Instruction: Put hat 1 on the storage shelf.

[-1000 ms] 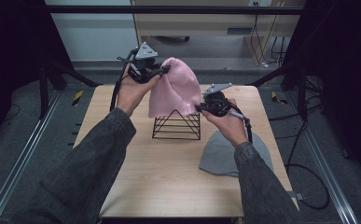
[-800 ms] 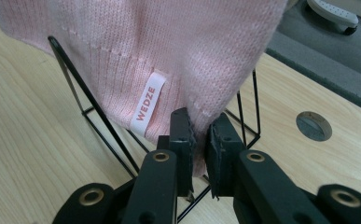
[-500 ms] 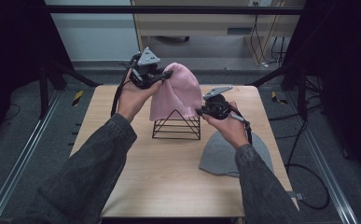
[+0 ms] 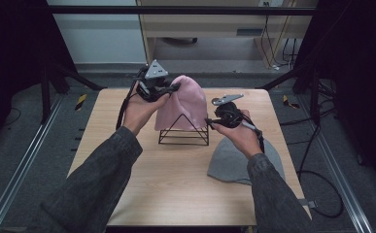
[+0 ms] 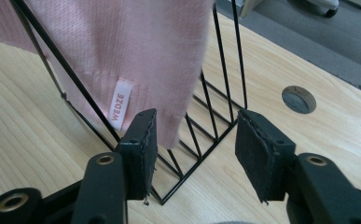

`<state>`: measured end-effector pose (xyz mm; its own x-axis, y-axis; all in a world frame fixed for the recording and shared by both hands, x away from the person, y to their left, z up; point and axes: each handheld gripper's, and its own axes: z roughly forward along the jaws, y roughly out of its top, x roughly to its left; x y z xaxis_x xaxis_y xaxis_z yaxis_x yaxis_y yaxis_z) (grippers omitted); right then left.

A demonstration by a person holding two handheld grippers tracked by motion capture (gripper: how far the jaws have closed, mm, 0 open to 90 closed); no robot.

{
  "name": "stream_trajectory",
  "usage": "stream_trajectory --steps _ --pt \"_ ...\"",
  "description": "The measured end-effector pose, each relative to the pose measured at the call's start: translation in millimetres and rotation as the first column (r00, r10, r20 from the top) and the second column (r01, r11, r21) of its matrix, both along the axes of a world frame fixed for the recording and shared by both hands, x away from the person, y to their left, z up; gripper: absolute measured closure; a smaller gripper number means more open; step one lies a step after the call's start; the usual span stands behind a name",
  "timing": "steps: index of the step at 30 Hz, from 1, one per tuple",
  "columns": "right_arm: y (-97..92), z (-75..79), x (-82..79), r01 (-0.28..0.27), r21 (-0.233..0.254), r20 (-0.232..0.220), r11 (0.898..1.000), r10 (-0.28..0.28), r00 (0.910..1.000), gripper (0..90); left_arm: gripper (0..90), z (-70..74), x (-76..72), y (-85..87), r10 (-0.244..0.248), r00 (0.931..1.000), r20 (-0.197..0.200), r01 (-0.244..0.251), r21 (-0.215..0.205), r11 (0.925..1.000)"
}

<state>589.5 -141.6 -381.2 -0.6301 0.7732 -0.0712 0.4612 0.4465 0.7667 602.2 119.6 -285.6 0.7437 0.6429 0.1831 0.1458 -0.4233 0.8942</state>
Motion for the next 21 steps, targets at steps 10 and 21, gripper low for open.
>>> stream_trajectory --steps 10,21 --pt "-6.4 -0.4 -0.3 0.017 -0.012 -0.001 1.0 -0.017 0.9999 44.4 77.8 -17.5 -2.3 -0.7 -0.011 0.9996 -0.026 0.011 0.006 0.9999" --pt "-20.7 -10.0 0.0 0.044 -0.033 -0.025 0.998 -0.044 0.9987 42.3 76.5 -46.3 -5.5 -0.4 -0.021 0.9968 -0.077 0.024 0.042 0.9988"
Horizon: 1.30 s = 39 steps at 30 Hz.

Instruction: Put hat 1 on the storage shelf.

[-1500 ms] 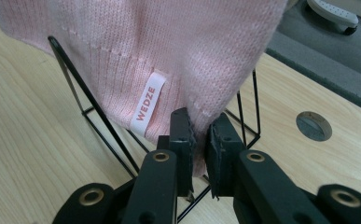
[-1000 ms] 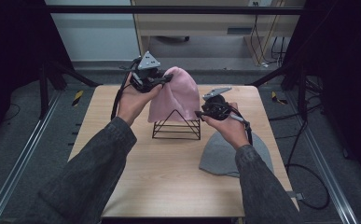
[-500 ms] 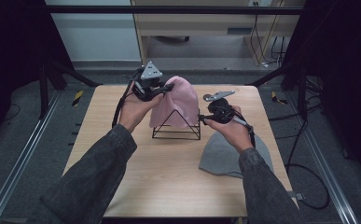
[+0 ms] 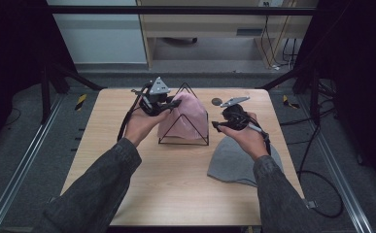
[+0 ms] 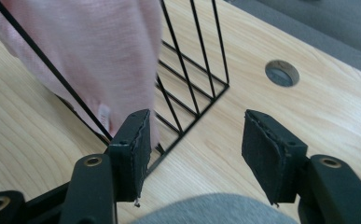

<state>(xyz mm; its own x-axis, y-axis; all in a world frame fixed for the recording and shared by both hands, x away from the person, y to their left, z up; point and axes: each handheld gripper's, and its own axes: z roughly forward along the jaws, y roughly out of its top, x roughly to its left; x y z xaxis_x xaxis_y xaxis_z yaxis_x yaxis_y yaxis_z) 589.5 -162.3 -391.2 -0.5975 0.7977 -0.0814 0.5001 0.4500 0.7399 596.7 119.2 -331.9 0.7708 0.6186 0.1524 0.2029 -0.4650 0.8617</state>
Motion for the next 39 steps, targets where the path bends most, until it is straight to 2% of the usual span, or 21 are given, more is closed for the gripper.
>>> stream_trajectory --steps 6,9,13,17,19,21,24,27,30,32,34,36,39 --pt "-13.5 -4.4 -2.4 0.021 -0.008 -0.013 1.0 -0.021 0.9997 42.4 76.3 -8.0 -4.3 2.2 -0.008 0.9996 -0.025 0.008 0.0 1.0" --pt "-20.6 -6.4 -2.7 0.028 -0.017 -0.026 0.999 -0.029 0.9992 42.4 75.8 -10.8 -6.2 2.9 -0.013 0.9991 -0.041 0.014 0.024 0.9996" --pt "-30.5 -9.5 -3.4 0.052 -0.013 -0.036 0.999 -0.052 0.998 42.3 74.7 -15.9 -7.8 5.5 -0.007 0.9984 -0.057 0.007 0.006 1.0" --pt "-40.8 -11.5 -5.3 0.069 -0.018 -0.041 0.997 -0.07 0.9967 41.8 71.3 -19.7 -11.7 5.5 -0.01 0.9982 -0.059 0.011 0.008 0.9999" --pt "-45.5 -12.3 -6.0 0.079 -0.014 -0.046 0.997 -0.079 0.9958 40.9 65.5 -20.5 -13.6 6.6 0.001 0.9981 -0.062 -0.002 -0.01 1.0" --pt "-50.1 -13.1 -6.5 0.088 -0.017 -0.05 0.996 -0.089 0.9948 39.7 55.9 -19.4 -18.0 8.6 0.021 0.9989 -0.043 -0.022 -0.027 0.9994" --pt "-58.5 -15.8 -7.5 0.101 -0.021 -0.06 0.995 -0.102 0.993 38.8 47.4 -16.2 -26.6 13.2 0.041 0.9986 -0.034 -0.042 -0.025 0.9988" --pt "-70.9 -18.8 -8.5 0.122 -0.029 -0.076 0.992 -0.124 0.9893 36.7 39.2 -12.2 -35.7 20.4 0.067 0.9976 -0.013 -0.067 0.02 0.9975" --pt "-85.2 -21.4 -8.9 0.141 -0.019 -0.093 0.99 -0.142 0.9855 34.8 31.7 -9.1 -48.7 34.7 0.07 0.9972 -0.025 -0.069 0.03 0.9971" --pt "-96.9 -24.6 -8.5 0.157 -0.007 -0.117 0.988 -0.157 0.9807 34.9 25.6 -13.7 -59.6 46.6 0.08 0.9956 -0.049 -0.077 0.055 0.9955" --pt "-109.9 -30.9 -6.7 0.177 -0.007 -0.139 0.984 -0.176 0.9745 37.6 20.0 -21.5 -67.9 56.2 0.086 0.9941 -0.066 -0.082 0.058 0.9949" --pt "-118.4 -36.6 -5.3 0.19 -0.003 -0.157 0.982 -0.188 0.9695 41.5 15.4 -34.2 -77.2 68.6 0.1 0.9906 -0.094 -0.093 0.075 0.9928" --pt "-129.6 -47.8 -1.1 0.212 -0.028 -0.178 0.977 -0.214 0.9606 45.4 13.1 -53.5 -87.0 83.4 0.122 0.9859 -0.115 -0.111 0.092 0.9895"
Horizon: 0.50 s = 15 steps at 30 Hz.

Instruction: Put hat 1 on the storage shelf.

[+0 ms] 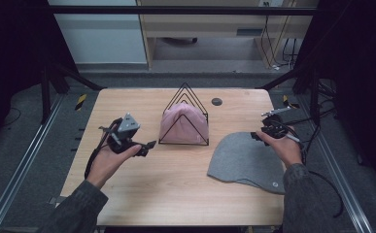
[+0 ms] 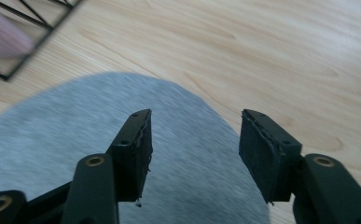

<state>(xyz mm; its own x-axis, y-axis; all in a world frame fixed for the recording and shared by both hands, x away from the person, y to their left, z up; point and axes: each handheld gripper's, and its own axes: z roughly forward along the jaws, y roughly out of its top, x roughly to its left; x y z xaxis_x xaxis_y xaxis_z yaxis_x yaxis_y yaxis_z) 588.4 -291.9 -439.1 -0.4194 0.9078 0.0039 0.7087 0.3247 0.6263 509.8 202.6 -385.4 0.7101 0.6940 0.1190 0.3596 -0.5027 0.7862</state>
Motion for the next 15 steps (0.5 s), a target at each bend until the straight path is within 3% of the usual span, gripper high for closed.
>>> stream_trajectory --steps 4,8,12,15 --pt "-10.7 -13.9 4.9 0.035 0.018 -0.032 0.999 -0.034 0.9989 47.3 11.8 -31.4 -12.9 20.2 0.013 0.9988 -0.046 -0.011 0.024 0.9997" --pt "-13.8 -24.8 9.0 0.061 0.011 -0.059 0.998 -0.061 0.9964 45.2 11.4 -50.8 -20.6 36.0 0.035 0.9968 -0.072 -0.034 0.014 0.9993" --pt "-12.6 -35.8 13.2 0.073 -0.003 -0.09 0.997 -0.073 0.9933 44.3 11.5 -58.1 -25.5 48.7 0.057 0.9945 -0.087 -0.054 0.04 0.9978" --pt "-9.9 -40.2 15.0 0.077 -0.009 -0.093 0.997 -0.078 0.9927 44.3 11.6 -57.5 -28.7 56.5 0.072 0.994 -0.082 -0.07 0.022 0.9973"
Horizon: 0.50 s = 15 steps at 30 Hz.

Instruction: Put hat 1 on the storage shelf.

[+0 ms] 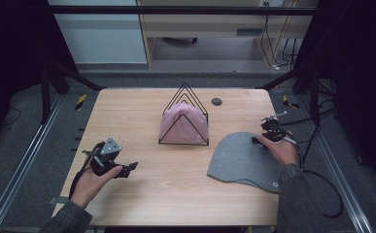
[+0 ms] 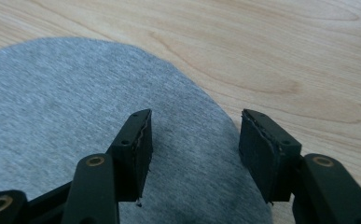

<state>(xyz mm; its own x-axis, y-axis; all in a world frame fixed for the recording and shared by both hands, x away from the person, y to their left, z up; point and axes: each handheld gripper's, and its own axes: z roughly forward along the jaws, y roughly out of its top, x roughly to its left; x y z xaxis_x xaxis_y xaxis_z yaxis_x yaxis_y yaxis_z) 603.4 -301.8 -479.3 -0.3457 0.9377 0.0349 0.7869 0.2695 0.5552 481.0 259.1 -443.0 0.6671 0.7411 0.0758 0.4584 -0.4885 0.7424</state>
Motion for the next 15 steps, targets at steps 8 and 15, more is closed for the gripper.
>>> stream_trajectory --steps 8,15 --pt "-1.9 -1.8 0.0 0.01 -0.022 -0.007 1.0 -0.01 0.9999 41.0 11.8 -6.0 -3.8 4.5 0.008 0.9999 -0.007 -0.008 0.012 0.9999" --pt "-2.2 -0.8 -4.4 -0.014 -0.018 -0.011 1.0 0.014 0.9998 51.5 12.0 -8.2 -5.4 5.8 0.007 0.9999 -0.015 -0.007 0.015 0.9999"
